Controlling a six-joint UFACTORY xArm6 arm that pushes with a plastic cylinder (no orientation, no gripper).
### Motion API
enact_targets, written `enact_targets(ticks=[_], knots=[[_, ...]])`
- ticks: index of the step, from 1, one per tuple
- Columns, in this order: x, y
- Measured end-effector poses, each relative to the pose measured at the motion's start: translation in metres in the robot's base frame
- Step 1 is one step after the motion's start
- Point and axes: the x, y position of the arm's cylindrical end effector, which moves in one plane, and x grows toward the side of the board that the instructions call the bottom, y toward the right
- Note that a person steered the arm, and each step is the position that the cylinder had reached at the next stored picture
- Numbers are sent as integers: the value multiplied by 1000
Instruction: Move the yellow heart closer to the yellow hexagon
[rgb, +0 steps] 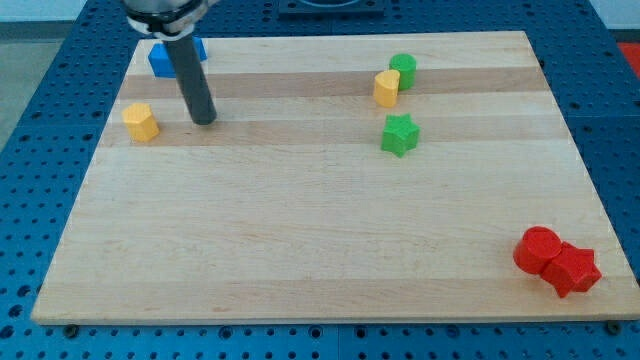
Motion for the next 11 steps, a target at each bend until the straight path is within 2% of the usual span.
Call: enact_targets(ticks=[2, 4, 6, 7, 9, 11], knots=[[4, 122], [4, 217], [1, 278], [-35, 285], [-36, 273], [-36, 211]])
